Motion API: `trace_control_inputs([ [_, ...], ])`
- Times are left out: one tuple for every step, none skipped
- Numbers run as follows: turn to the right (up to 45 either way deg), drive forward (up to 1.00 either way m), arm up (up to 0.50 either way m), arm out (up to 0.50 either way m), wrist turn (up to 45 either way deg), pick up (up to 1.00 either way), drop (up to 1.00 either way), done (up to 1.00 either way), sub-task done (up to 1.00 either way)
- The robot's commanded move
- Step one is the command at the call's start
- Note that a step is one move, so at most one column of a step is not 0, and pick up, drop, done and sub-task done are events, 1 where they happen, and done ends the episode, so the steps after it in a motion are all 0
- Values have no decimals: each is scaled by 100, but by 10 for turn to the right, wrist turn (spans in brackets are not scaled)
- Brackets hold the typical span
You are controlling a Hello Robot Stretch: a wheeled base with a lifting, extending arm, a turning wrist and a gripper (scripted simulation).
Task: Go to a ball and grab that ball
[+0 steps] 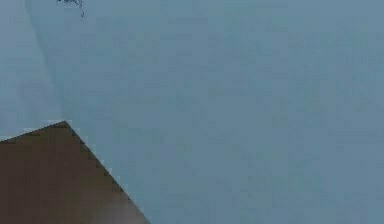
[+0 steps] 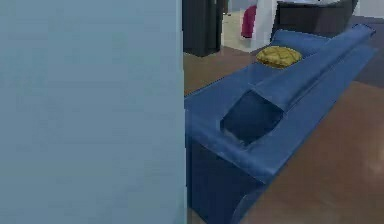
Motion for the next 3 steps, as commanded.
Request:
trace_control_inputs([
  [-450, 0, 0, 0, 0, 0, 0, 0, 0],
  [0, 50, 0, 0, 0, 0, 0, 0, 0],
  [-180, 0, 0, 0, 0, 0, 0, 0, 0],
])
